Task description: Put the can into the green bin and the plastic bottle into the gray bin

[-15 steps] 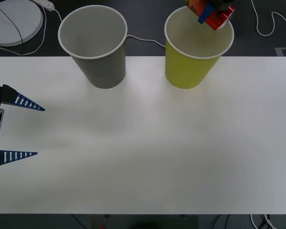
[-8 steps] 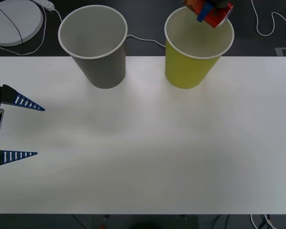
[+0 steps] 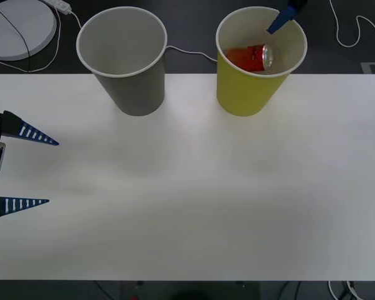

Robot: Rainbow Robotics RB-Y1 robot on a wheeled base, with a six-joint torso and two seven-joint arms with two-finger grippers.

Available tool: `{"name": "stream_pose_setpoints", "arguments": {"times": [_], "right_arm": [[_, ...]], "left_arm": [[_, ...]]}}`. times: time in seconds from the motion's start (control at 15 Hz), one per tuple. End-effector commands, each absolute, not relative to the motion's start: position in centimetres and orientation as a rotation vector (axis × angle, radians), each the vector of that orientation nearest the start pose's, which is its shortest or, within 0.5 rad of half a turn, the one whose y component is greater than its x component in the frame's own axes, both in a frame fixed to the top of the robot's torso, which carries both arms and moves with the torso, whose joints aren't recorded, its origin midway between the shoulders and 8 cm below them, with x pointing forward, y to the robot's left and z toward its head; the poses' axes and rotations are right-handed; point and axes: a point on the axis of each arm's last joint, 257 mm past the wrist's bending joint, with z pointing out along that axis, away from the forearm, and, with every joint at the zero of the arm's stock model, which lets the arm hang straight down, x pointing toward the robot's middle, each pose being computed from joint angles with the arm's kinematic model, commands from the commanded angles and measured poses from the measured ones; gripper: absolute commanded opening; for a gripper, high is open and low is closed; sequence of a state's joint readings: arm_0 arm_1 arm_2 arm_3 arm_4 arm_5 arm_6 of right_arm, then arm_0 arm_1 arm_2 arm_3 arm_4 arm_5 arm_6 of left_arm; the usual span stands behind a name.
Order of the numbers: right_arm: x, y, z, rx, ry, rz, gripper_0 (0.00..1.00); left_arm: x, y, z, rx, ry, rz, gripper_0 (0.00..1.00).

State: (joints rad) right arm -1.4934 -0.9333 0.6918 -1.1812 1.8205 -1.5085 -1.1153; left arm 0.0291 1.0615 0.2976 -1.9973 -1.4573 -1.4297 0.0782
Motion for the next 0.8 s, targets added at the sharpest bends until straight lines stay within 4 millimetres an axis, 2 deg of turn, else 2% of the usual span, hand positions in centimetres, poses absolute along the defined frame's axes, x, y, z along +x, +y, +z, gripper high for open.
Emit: {"name": "stream_pose_setpoints", "arguments": {"times": [0.07, 0.33, 0.8], "right_arm": [[55.4, -20.6, 6.2, -1.284, 2.123, -0.085, 1.00], [50.2, -22.2, 5.4, -1.372, 1.975, -0.002, 1.00], [43.1, -24.4, 1.9, -1.596, 1.734, 0.082, 1.00]], "left_arm": [[35.2, 28.5, -14.1, 1.887, 1.475, -0.113, 1.00], [35.2, 28.5, -14.1, 1.887, 1.475, -0.113, 1.00], [35.2, 28.5, -14.1, 1.887, 1.475, -0.113, 1.00]]}}
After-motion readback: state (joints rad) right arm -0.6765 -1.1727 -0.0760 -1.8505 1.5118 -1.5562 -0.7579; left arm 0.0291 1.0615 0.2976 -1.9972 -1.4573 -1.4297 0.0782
